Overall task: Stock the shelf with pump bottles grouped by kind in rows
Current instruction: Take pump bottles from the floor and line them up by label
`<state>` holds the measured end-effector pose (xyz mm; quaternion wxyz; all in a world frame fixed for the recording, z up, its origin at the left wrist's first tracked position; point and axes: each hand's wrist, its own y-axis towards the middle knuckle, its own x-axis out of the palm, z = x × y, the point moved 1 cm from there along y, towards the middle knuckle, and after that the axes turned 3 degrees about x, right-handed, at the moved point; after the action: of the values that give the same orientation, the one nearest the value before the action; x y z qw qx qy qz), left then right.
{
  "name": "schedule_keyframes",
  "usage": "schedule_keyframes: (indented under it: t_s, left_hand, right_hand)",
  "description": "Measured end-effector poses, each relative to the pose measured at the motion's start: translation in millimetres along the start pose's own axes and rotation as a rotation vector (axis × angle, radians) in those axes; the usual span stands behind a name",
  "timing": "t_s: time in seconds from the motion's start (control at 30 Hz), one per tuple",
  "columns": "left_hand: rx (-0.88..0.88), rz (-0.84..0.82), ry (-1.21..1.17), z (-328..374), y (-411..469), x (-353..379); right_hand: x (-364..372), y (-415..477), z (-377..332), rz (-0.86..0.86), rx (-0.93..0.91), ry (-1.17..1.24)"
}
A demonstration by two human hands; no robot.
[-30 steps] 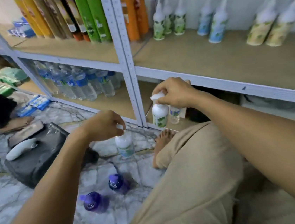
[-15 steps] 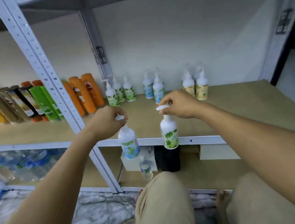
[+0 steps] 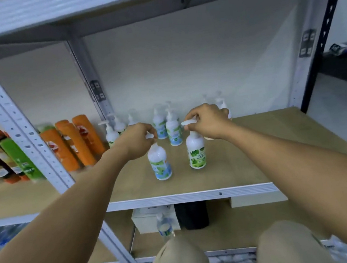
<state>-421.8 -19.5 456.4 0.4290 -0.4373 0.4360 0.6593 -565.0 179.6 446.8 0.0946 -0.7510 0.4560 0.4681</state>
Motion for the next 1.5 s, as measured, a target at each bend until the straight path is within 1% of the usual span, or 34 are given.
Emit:
schedule_keyframes:
  t_s: [0.13,0.33,0.47,0.6,0.67,0.77,0.87,0.97,1.03,1.17,1.23,1.27,1.4,1.5]
  left_hand:
    - [-0.004,-0.006,-0.005,-8,16,11]
    - [-0.023,0.074,0.001,-21,25,20]
    - [-0.043,0.129,-0.012,-25,27,24]
    - [-0.059,0.193,-0.009,-25,32,27]
    - [-0.076,0.241,-0.007,-26,36,30]
    - [-0.102,0.32,-0.006,-27,43,38]
    - [-0.133,0.386,-0.018,-28,50,48]
    - [-0.149,0.416,-0.121,-33,56,63]
    - [-0.18,0.443,-0.239,-34,57,71]
    - [-0.285,0.556,-0.609,-31,49,89]
    - [-0.35,0.565,-0.771,-35,40,107]
    - [-0.378,0.54,-0.827,-38,35,118]
    - [-0.395,0.394,-0.898,-49,15,164]
    - [-0.4,0.35,-0.84,-50,11,178]
  right_hand:
    - [13,22,6,0.003,0.035,0.022]
    - [41,38,17,-0.006,0.082,0.02]
    - [67,34,27,0.065,0.08,0.201]
    - [87,16,36,0.113,0.075,0.265]
    - [98,5,46,0.098,0.092,0.337]
    - [114,-7,60,0.039,0.167,0.436]
    - [128,-17,68,0.005,0.163,0.522]
    - [135,-23,70,0.049,0.149,0.559]
    - [140,-26,73,0.053,0.161,0.573]
    - [149,-31,83,0.041,0.186,0.494]
    - [153,-30,85,0.06,0.179,0.474]
    - [153,-30,84,0.069,0.177,0.464]
    - [156,-29,85,0.085,0.171,0.423]
    - [156,-29,86,0.089,0.169,0.428]
